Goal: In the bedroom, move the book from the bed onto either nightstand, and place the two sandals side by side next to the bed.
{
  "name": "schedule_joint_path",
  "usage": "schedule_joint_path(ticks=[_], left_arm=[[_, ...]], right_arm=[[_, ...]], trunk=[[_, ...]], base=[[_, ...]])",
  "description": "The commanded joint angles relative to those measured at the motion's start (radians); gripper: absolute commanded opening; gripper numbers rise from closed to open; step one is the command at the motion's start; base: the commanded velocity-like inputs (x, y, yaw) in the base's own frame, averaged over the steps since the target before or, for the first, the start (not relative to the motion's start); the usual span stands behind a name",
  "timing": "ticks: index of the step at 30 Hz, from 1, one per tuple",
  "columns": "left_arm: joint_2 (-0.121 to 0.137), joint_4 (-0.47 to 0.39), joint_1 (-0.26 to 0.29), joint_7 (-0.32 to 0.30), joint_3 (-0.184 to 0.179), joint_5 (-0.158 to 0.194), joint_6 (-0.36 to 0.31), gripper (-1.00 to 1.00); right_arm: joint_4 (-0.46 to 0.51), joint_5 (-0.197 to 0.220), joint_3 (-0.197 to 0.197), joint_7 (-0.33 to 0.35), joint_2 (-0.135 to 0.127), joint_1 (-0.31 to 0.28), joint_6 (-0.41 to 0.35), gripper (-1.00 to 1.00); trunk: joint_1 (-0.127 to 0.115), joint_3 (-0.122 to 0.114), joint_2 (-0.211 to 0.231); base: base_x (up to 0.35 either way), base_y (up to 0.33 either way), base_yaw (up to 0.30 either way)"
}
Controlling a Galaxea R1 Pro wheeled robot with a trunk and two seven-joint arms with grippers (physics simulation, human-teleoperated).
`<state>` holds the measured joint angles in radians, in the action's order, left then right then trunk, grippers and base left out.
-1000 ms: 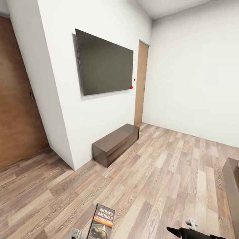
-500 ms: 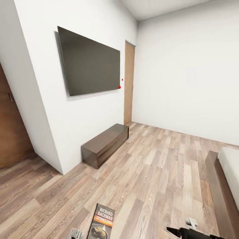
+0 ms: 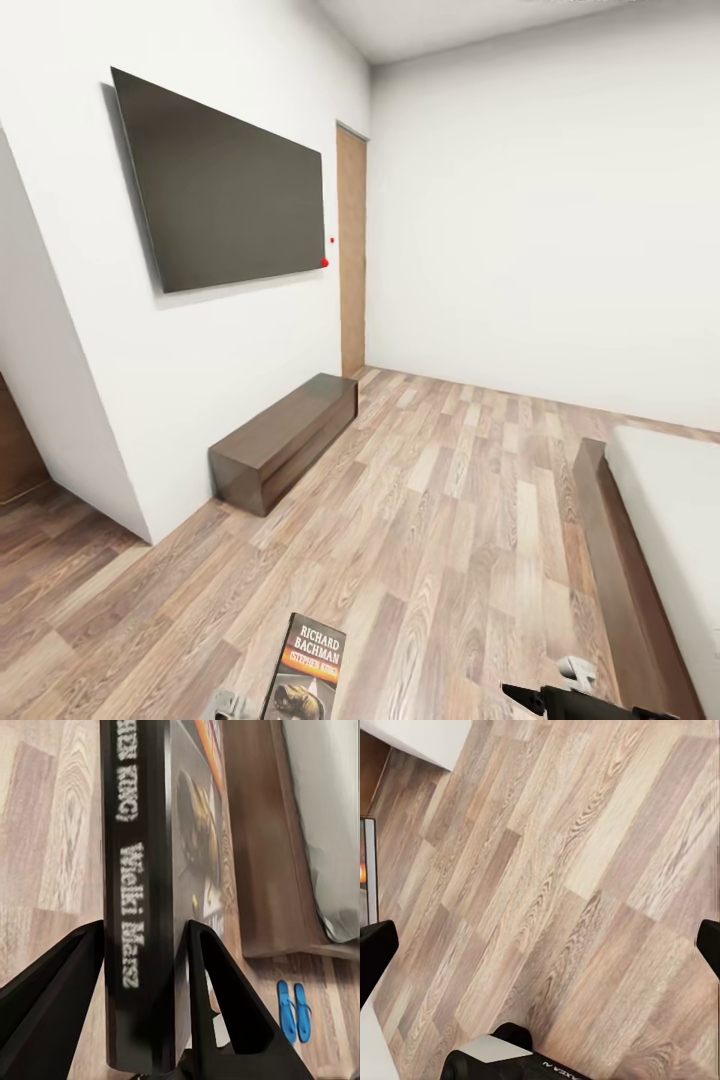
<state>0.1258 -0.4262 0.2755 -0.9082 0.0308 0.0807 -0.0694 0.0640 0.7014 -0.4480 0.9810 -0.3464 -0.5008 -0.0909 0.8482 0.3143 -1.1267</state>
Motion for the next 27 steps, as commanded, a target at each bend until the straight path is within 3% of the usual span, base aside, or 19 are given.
schedule_joint_path(ticks=[1, 15, 27], left_arm=[[0.000, 0.000, 0.000, -0.005, 0.002, 0.005, -0.007, -1.00], [0.000, 0.000, 0.000, -0.005, 0.001, 0.005, -0.007, -1.00], [0.000, 0.000, 0.000, -0.005, 0.001, 0.005, -0.007, -1.00]], right_arm=[[0.000, 0.010, -0.006, 0.003, 0.000, -0.001, -0.009, 1.00], [0.000, 0.010, -0.006, 0.004, 0.000, -0.001, -0.009, 1.00], [0.000, 0.011, -0.006, 0.005, 0.000, -0.001, -0.009, 1.00]], trunk=[[0.000, 0.001, -0.001], [0.000, 0.001, -0.001], [0.000, 0.001, -0.001]], base=[[0.087, 0.000, -0.233], [0.250, 0.000, -0.219], [0.032, 0.000, -0.202]])
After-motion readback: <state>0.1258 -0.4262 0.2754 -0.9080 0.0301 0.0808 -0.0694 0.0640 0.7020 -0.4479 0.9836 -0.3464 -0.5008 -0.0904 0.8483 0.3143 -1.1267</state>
